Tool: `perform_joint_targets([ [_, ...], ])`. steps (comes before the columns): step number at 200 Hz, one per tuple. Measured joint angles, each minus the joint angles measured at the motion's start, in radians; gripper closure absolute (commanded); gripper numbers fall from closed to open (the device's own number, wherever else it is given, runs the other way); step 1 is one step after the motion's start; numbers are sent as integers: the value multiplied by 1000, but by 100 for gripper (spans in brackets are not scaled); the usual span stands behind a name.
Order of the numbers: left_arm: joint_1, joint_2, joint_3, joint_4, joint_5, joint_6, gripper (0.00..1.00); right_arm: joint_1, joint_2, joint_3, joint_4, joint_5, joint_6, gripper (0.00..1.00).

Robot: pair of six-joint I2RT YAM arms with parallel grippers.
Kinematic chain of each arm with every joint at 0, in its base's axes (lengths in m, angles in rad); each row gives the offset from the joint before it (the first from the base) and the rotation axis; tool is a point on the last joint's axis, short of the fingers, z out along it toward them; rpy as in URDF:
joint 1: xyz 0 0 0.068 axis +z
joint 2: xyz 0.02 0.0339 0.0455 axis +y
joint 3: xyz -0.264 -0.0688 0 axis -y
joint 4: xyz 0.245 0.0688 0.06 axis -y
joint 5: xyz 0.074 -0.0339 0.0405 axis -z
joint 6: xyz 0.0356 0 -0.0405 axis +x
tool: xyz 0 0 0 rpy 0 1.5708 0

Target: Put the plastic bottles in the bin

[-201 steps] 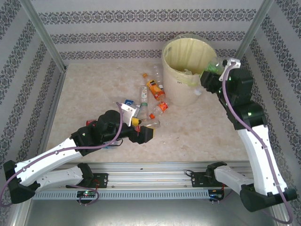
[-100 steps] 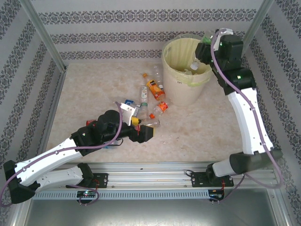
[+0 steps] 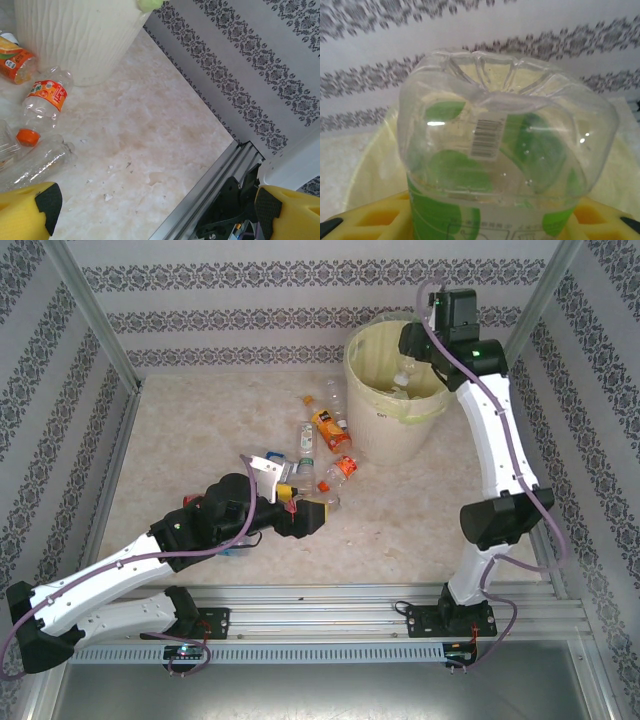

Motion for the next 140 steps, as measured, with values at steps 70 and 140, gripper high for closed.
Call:
perform_joint_targets([
  [70, 0, -11, -13, 0, -1, -6, 0, -7, 142, 73, -159, -48, 0, 45],
  [140, 0, -16, -21, -2, 0, -10, 0, -6, 195, 90, -235, -76, 0, 36],
])
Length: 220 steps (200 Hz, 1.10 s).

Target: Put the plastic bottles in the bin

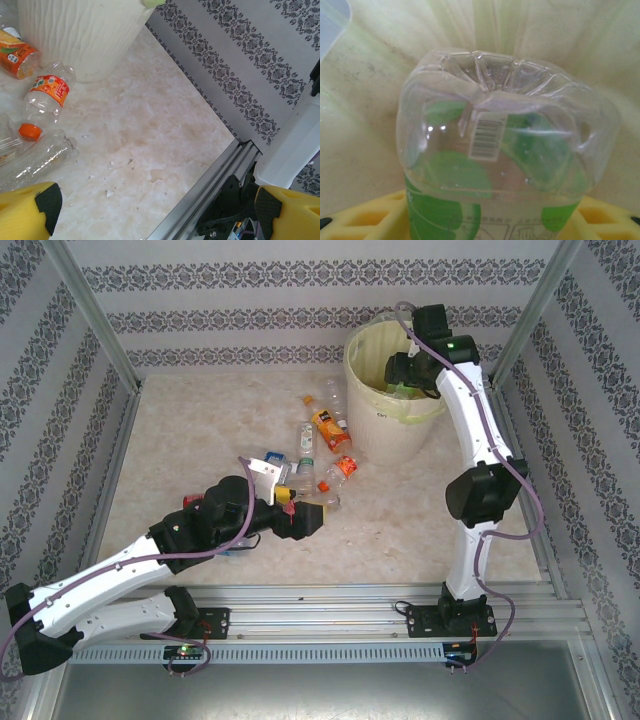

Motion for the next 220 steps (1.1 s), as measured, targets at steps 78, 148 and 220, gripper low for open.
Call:
perform_joint_targets([
  [78, 0, 0, -2, 0, 0, -1, 0, 0, 3, 91, -42, -9, -2, 16],
  [148, 0, -1, -5, 0, 1, 0, 0, 8, -8, 126, -58, -8, -12, 15],
  [220, 0, -6, -12, -33, 0, 2, 0, 97, -304, -169, 9, 28, -61, 14],
])
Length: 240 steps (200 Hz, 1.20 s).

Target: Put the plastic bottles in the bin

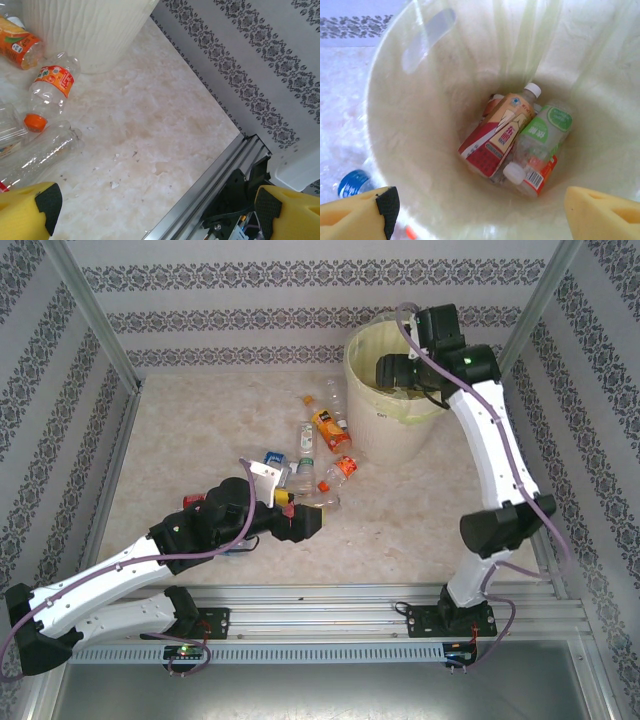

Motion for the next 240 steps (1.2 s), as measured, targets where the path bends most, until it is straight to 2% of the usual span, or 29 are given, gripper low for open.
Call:
perform_joint_targets([
  [29, 0, -1, 0, -43, -19, 28, 0, 41, -154, -180, 56, 17, 0, 13],
  [60, 0, 12, 23, -160, -56, 93, 0, 93, -309, -386, 117, 8, 12, 11],
  [99, 0, 61, 106, -296, -109, 173, 0, 150, -488, -638, 192, -54, 76, 8],
  [121, 2, 92, 124, -341, -137, 214, 0, 168, -571, -758, 231, -95, 127, 3],
  [189, 51, 296, 129, -430, -133, 337, 0, 179, -763, -1068, 344, -267, 235, 2],
  [240, 114, 446, 159, -441, -129, 419, 0, 179, -854, -1202, 388, -333, 290, 2],
])
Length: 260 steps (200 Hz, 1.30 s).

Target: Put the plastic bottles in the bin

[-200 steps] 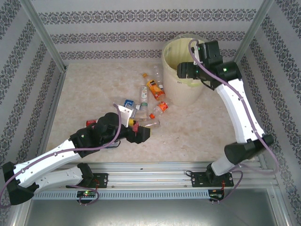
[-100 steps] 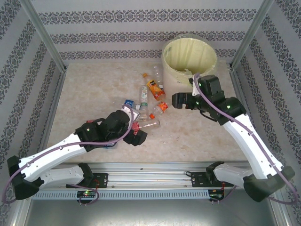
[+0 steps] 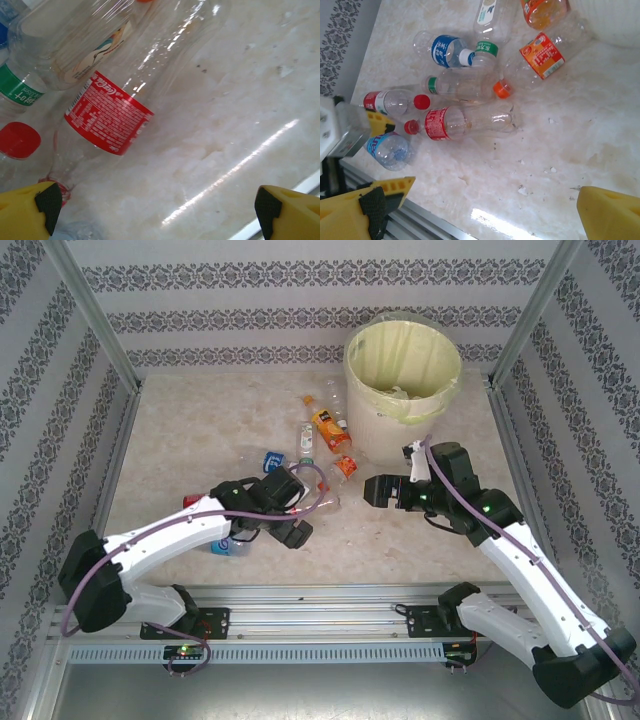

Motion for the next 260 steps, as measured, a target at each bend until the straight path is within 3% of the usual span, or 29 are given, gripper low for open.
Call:
perform_joint_targets([
  [98, 26, 314, 115, -8, -108, 132, 1, 0, -47, -64, 8, -16, 35, 2],
  [144, 26, 389, 134, -12, -139, 154, 8, 0, -47, -71, 9, -18, 35, 2],
  [175, 26, 403, 137, -26, -97, 152, 13, 0, -47, -76, 12, -18, 35, 2],
  [215, 26, 403, 137, -32, -14, 114, 31, 0, -47, -82, 16, -18, 38, 3],
  [260, 26, 349, 126, -31, 90, 45, 34, 0, -47, -101, 51, -21, 108, 4],
])
